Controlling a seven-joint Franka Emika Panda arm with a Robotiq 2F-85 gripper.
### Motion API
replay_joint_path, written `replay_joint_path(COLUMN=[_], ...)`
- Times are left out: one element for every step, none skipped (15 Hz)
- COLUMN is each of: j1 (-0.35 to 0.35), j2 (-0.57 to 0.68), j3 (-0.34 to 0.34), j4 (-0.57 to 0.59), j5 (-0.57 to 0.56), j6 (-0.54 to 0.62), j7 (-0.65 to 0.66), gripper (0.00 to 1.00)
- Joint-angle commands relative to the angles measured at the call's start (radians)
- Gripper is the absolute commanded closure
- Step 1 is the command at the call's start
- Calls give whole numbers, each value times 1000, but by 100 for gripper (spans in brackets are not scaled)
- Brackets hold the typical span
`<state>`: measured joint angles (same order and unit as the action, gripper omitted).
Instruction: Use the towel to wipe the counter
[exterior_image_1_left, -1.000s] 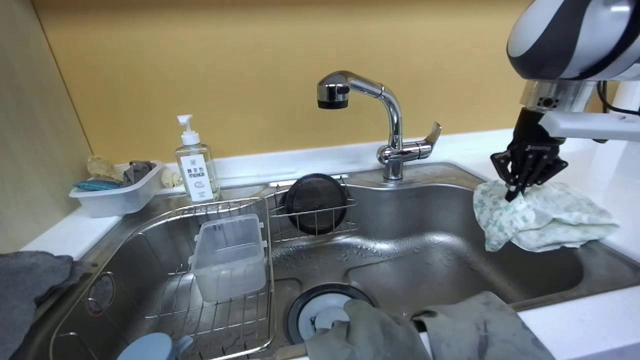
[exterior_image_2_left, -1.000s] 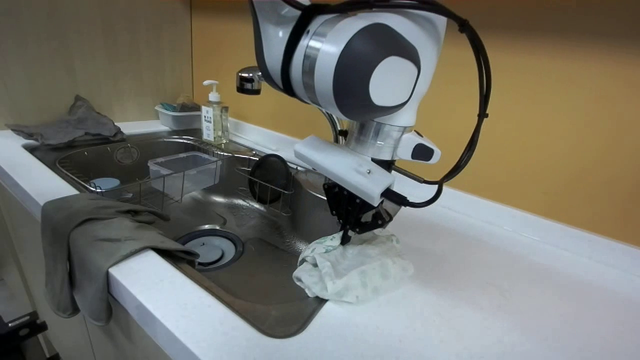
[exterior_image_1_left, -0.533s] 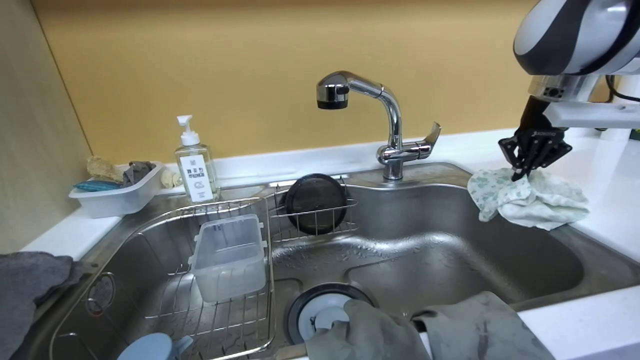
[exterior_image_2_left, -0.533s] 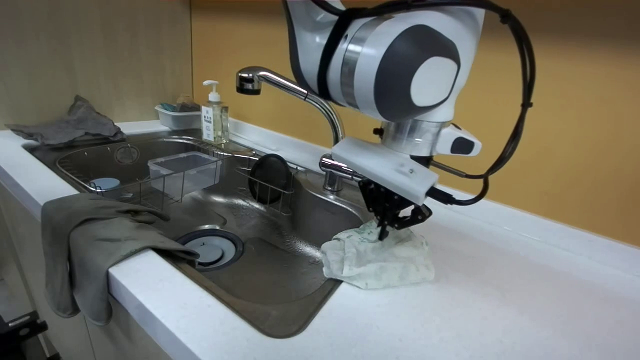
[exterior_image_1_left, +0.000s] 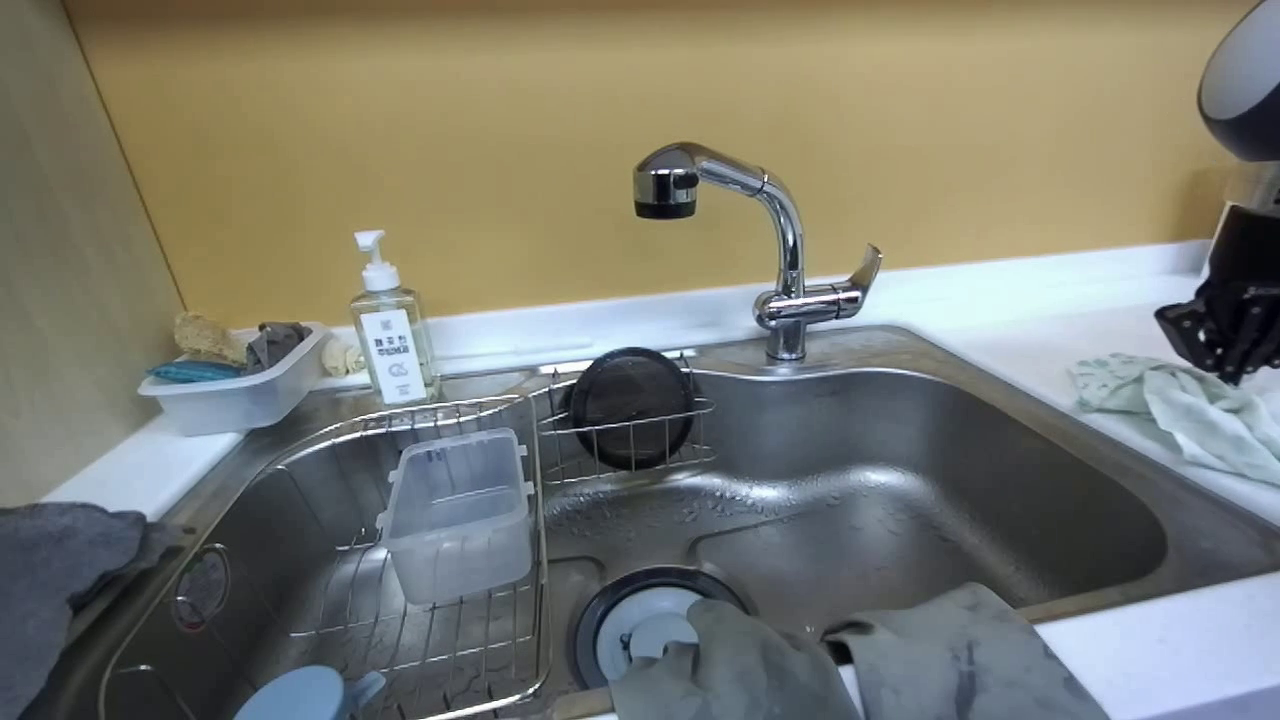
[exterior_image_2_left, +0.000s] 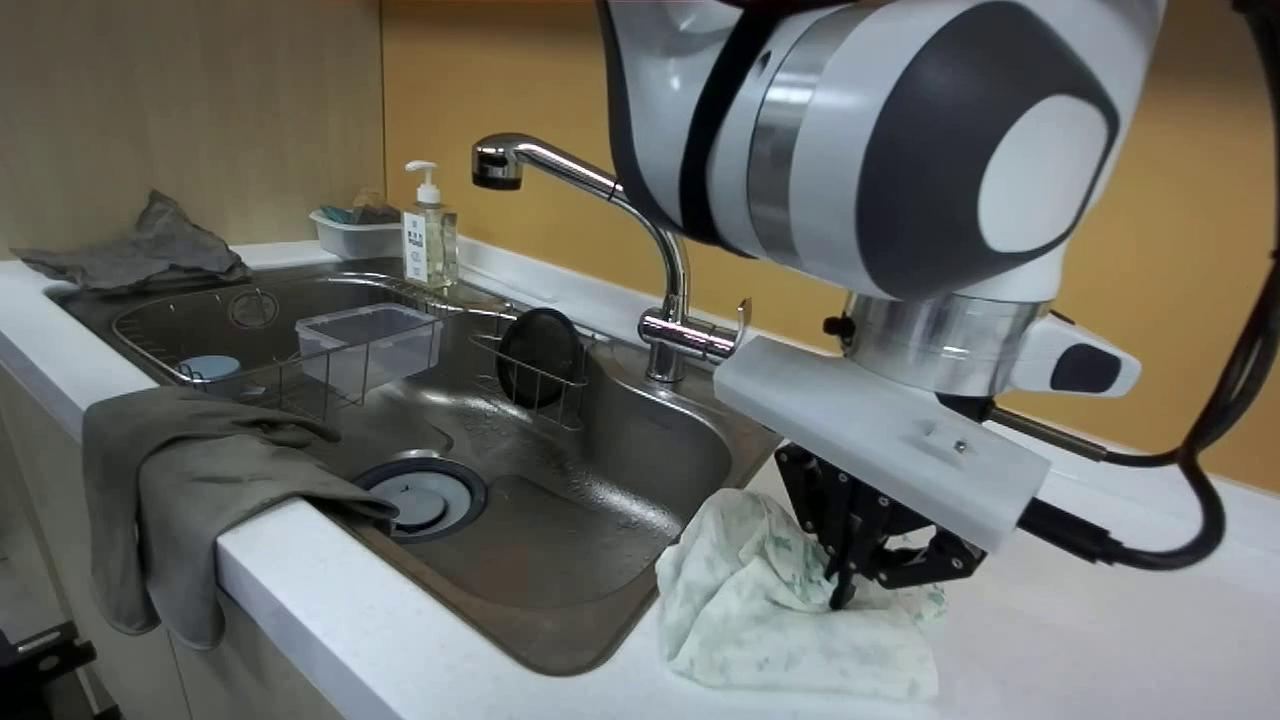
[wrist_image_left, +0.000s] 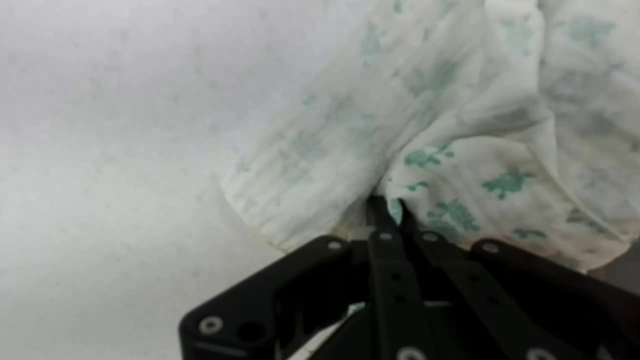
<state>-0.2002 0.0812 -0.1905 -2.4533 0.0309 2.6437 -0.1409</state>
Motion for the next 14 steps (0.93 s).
replay_joint_path(j1=[-20,-26,-32,-36,-43,-47,-48,-46,-41,-33,-26,-17,-7,5], j2=[-169,-201,-234,-265,-291,-310,-319,-323,-321,-313,-298,-283,-267,-250], j3=[-24,-32,-36,-39,-40,-40,-36,-33,-29,-24,-16,-10,-4,3], j4=[-168,-203,-236,-267,-293,-312,-323,-331,-332,-329,-321,-312,-302,-293], j5=[-63,-96,-116,-132,-156,-168,-174,-167,-158,-143,-137,-125,-109,-88], j6=[-80,-106,-140,-171,-193,-206,-198,-181,-160,-136,-100,-71,-38,-2], j7=[-49,-49,-58,-63,-56,-50,-36,-27,-18,-11,5,12,21,28], gripper=[99,99,99,99,99,99,99,99,99,99,99,99,99,99])
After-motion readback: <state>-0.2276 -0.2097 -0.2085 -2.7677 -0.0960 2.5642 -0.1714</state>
